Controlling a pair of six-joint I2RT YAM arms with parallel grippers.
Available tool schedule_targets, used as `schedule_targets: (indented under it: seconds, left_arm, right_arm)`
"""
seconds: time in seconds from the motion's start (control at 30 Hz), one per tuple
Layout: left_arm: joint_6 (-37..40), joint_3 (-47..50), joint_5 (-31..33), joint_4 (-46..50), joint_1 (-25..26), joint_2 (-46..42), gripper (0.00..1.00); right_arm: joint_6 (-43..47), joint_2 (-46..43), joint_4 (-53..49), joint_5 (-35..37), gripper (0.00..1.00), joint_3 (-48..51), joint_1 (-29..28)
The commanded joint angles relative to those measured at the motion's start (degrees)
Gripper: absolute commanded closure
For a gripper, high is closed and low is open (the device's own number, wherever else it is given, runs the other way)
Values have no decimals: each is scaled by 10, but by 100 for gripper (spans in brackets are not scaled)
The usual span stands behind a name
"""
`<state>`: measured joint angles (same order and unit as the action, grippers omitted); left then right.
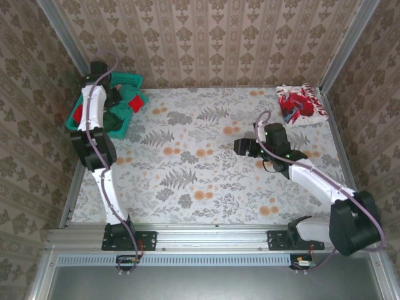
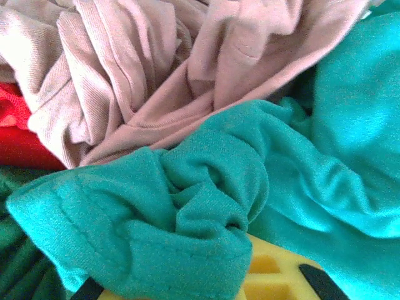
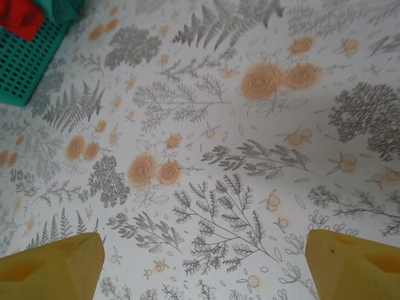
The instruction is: Fold and stack the t-shirts
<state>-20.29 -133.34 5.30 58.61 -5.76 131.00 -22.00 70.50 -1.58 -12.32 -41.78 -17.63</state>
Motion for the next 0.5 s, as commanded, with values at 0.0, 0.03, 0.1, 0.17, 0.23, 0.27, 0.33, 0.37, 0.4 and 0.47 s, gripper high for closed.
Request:
schedule_targets:
  seconds: [0.0, 0.03, 0.1, 0.17, 0.23, 0.27, 0.33, 0.37, 0.4, 0.47]
  left_arm:
    - [19, -20, -14, 2, 23, -75, 90]
    - [22, -21, -11, -3, 30, -90, 91]
    - [28, -21, -7, -16, 43, -118, 97]
    - [25, -27, 4, -23, 56, -146, 100]
    - [16, -47, 9, -20, 67, -166, 100]
    - [12, -58, 7, -21, 73, -176, 100]
    - [16, -69, 6, -38, 93, -203, 100]
    - [21, -68, 12, -54, 109, -219, 100]
    - [22, -67, 12, -68, 121, -231, 100]
    - [22, -67, -8, -102, 147, -259, 100]
  right_arm:
    - [2, -40, 50, 40, 6, 16, -1]
    - [-3, -50, 51, 58, 0, 21, -1]
    - [1, -70, 78, 73, 0, 40, -6]
    - [2, -89, 106, 76, 0, 59, -9]
    - [-5, -93, 112, 78, 0, 60, -8]
    - [-13, -92, 110, 79, 0, 57, -9]
    - [-29, -87, 115, 73, 0, 53, -8]
    - [-38, -85, 121, 69, 0, 52, -8]
    - [-39, -82, 130, 58, 0, 52, -8]
    - [-42, -77, 137, 39, 0, 43, -7]
